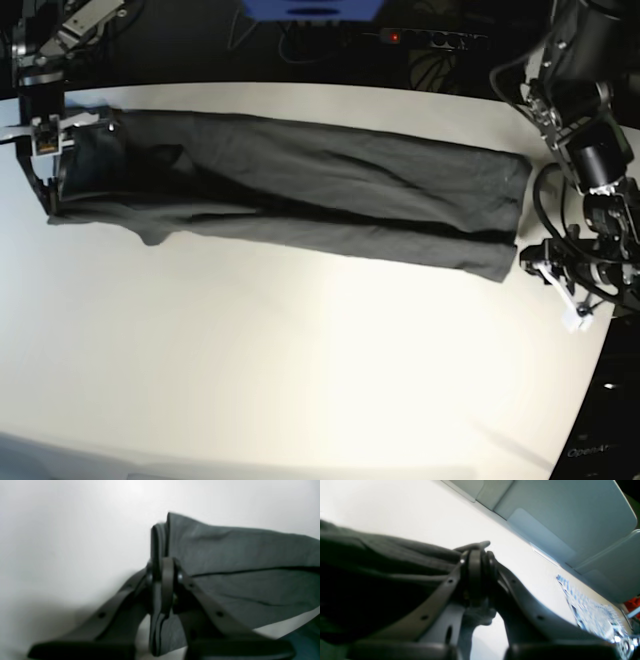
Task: Fold the T-shirt properly
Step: 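Hold the folded shirt ends with both grippers and straighten the strip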
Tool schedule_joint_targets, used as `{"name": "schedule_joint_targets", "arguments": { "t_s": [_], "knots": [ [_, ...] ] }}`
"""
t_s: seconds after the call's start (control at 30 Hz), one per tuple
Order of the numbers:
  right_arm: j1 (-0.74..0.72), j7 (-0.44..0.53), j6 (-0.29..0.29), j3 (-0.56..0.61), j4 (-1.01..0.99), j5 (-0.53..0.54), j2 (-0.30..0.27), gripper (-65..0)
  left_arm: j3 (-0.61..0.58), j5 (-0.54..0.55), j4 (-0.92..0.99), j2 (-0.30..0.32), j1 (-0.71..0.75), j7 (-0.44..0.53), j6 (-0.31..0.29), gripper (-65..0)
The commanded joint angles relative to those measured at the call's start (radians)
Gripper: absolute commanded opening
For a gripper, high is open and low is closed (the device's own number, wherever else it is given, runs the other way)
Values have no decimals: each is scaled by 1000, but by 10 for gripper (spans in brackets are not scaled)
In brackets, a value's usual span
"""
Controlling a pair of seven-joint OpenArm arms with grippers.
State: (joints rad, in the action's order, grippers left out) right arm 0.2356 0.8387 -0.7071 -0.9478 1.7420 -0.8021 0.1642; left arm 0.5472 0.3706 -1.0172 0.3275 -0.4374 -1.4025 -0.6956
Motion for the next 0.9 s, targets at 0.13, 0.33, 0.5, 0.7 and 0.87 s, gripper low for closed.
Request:
{"name": "schedule_joint_targets", "arguments": {
  "t_s": [0.13, 0.33, 0.5, 0.7, 0.87],
  "knots": [
    [-2, 27, 9, -3, 13, 28, -8, -649, 21, 12, -19, 35, -36, 6, -3, -611],
    [-2, 27, 9, -3, 13, 26, -8, -649, 27, 12, -5, 37, -71, 16, -3, -610],
    [-2, 27, 9, -1, 13, 26, -7, -649, 26, 12, 8, 32, -105, 21, -3, -454],
    [-2, 27, 9, 0, 13, 26, -7, -649, 21, 9, 226, 42, -185, 90, -3, -360],
    [-2, 27, 9, 2, 13, 26, -7, -649, -92, 11, 375, 40, -235, 187, -3, -360]
  ]
}}
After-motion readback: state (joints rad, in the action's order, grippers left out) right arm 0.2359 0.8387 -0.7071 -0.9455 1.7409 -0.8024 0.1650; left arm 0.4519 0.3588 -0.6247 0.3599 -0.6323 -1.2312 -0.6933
